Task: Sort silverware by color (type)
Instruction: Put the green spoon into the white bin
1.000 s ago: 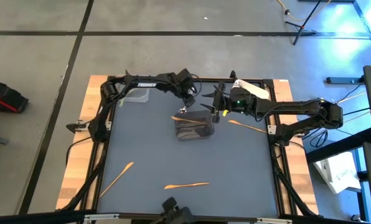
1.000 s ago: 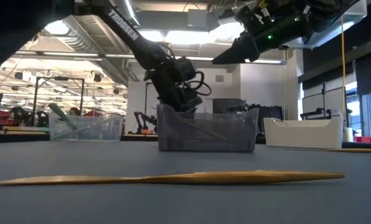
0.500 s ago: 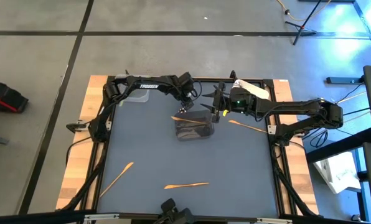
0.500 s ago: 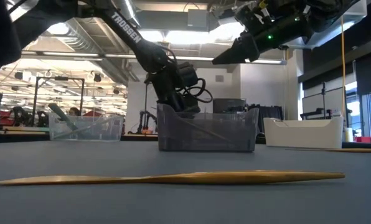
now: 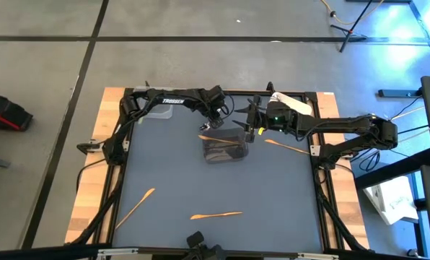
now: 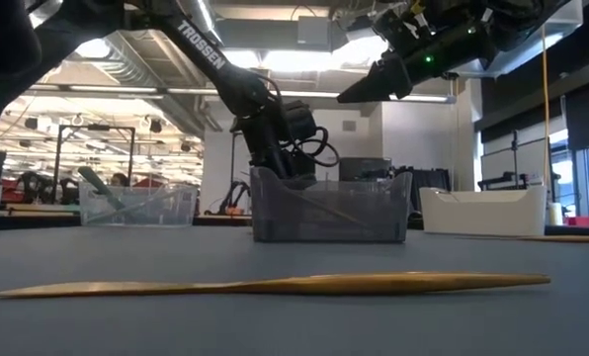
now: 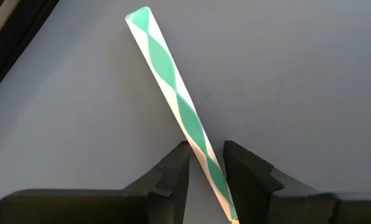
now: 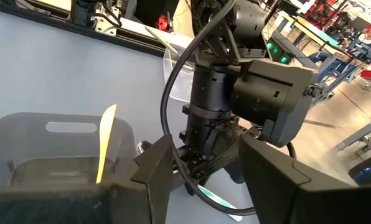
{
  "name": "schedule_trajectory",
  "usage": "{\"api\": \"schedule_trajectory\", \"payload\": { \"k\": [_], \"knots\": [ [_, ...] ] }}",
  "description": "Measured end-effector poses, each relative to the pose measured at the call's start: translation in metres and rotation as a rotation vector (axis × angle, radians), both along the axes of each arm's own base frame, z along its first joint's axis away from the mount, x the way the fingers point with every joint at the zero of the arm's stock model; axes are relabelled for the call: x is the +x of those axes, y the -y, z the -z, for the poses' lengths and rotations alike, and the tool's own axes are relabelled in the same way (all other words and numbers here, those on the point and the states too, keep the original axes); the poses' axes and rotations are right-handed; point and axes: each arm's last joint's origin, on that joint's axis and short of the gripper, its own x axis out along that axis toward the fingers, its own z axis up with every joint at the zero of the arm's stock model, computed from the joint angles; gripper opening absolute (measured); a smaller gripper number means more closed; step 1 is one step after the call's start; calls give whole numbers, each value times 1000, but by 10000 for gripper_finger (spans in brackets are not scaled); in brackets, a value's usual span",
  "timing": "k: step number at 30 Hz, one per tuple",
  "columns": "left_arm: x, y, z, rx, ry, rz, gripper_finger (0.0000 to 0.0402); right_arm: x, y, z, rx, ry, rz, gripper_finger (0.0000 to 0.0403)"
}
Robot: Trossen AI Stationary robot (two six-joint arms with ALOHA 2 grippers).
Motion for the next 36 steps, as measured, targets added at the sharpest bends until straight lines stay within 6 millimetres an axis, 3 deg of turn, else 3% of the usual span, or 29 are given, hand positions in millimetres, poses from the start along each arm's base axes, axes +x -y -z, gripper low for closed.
{"api": "schedule_trajectory", "payload": {
  "k": [10, 18, 36],
  "knots": [
    [-4, 3, -8, 17, -31, 85, 89, 0, 0, -1, 16, 17, 6, 175],
    [-8, 2, -16, 22, -47, 106, 7, 1, 0, -2, 21, 28, -1, 175],
    [-18, 12, -35, 14, -115, 125, 1, 0, 0, 1, 10, -7, -6, 175]
  ]
}}
